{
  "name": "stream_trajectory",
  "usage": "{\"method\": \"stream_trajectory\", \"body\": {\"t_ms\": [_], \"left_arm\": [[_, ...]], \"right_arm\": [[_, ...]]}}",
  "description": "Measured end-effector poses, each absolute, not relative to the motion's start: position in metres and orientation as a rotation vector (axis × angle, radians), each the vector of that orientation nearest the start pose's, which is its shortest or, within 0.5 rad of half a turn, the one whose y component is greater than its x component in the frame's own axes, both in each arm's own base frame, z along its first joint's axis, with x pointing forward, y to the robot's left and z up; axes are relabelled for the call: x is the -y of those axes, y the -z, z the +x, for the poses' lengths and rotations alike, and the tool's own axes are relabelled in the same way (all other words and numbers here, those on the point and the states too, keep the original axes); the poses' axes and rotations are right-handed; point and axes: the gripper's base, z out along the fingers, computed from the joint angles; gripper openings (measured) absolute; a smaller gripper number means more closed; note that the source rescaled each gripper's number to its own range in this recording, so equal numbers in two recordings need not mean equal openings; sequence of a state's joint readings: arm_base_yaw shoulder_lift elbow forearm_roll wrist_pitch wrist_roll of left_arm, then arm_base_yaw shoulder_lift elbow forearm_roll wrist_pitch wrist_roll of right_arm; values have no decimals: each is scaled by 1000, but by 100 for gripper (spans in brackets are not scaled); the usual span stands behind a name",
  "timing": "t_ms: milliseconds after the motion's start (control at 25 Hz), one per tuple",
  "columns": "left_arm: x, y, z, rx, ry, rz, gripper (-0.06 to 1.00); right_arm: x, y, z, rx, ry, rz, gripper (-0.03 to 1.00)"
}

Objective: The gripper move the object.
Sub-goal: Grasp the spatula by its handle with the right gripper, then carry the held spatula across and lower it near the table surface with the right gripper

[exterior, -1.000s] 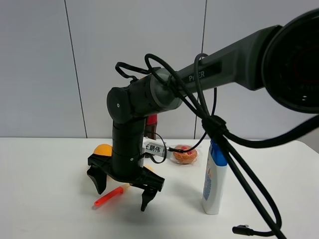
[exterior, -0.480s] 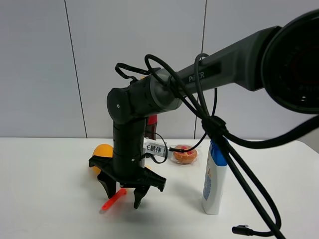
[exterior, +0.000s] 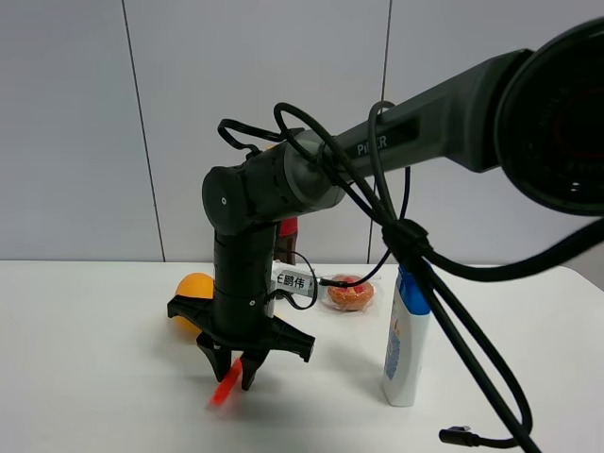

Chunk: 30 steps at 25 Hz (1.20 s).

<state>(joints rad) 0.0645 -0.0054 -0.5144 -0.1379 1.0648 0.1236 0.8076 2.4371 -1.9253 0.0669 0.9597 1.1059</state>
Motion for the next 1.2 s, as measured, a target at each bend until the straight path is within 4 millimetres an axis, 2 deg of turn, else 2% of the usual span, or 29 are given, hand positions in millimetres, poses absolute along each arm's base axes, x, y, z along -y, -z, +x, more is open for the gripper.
{"method": "stream_trajectory", "body": {"t_ms": [80, 480, 840, 1040, 1200], "left_arm": [[11, -282, -7, -2020, 45, 68, 100], [11, -282, -7, -2020, 46, 67, 100], [11, -282, -7, -2020, 45, 67, 100], [11, -282, -7, -2020, 45, 67, 100], [11, -282, -7, -2020, 44, 68, 100]], "right_arm": [[-361, -104, 338, -3027, -287, 506, 0], [-363, -108, 340, -3024, -301, 433, 0], [-378, -152, 355, -2926, -445, 323, 0], [-380, -169, 356, -2901, -487, 294, 0], [-380, -189, 354, -2864, -536, 238, 0]]}}
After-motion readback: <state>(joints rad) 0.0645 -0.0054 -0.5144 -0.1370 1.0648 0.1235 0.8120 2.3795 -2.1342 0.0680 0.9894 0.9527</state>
